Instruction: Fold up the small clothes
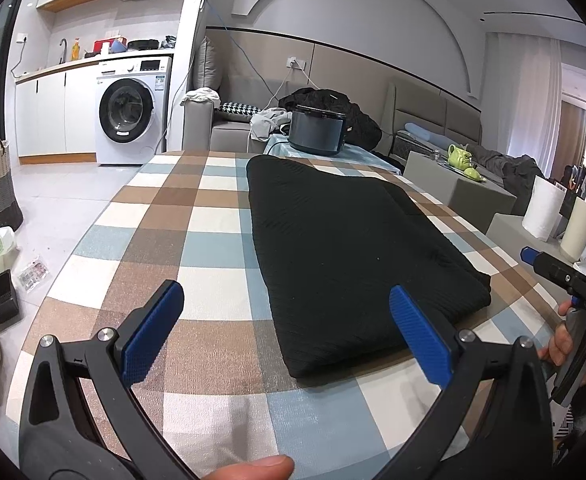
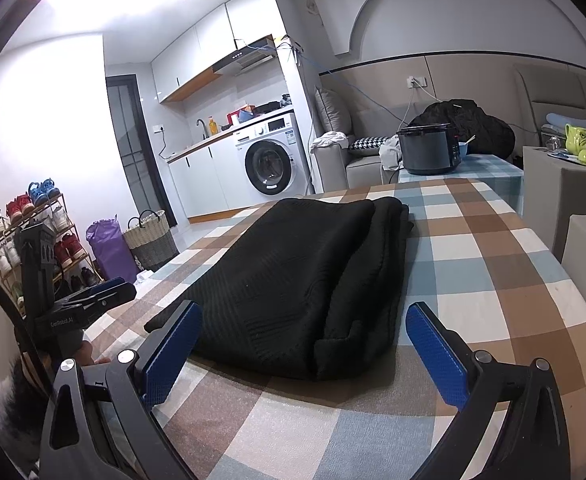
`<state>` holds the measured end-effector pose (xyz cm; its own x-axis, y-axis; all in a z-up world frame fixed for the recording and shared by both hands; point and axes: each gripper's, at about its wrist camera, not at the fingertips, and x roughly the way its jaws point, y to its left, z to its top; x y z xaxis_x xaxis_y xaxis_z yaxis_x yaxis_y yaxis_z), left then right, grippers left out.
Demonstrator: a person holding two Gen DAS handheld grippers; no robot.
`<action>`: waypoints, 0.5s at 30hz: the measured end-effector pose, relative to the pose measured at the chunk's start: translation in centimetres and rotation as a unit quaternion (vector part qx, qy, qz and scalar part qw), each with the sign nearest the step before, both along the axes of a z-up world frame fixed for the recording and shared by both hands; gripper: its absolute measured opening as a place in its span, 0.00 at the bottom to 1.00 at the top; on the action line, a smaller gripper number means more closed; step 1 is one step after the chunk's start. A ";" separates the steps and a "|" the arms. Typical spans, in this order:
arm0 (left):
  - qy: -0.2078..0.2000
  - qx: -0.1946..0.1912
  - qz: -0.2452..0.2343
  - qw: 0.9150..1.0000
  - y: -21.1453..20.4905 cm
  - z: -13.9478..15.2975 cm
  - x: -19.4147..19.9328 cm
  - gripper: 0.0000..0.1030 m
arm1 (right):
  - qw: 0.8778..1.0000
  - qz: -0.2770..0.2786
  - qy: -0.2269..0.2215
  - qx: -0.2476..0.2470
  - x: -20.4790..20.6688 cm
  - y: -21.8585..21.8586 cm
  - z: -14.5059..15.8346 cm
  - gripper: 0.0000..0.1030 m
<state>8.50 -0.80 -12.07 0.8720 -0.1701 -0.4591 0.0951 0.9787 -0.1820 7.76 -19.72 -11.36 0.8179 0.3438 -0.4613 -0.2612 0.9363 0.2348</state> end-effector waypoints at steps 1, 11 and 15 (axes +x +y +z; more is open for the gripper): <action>0.000 0.000 0.000 1.000 0.0 0.0 0.0 0.99 | 1.000 0.000 0.000 0.000 0.0 0.0 0.0 1.00; 0.000 0.001 0.000 1.000 0.0 0.0 0.0 0.99 | 1.000 0.001 0.001 0.000 0.1 0.1 0.0 1.00; 0.000 0.001 0.001 1.000 0.0 -0.1 0.0 0.99 | 1.000 0.001 0.000 0.001 0.1 0.1 0.0 1.00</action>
<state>8.47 -0.77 -12.13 0.8721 -0.1683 -0.4594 0.0938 0.9791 -0.1806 7.82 -19.63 -11.40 0.8168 0.3461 -0.4616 -0.2628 0.9355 0.2363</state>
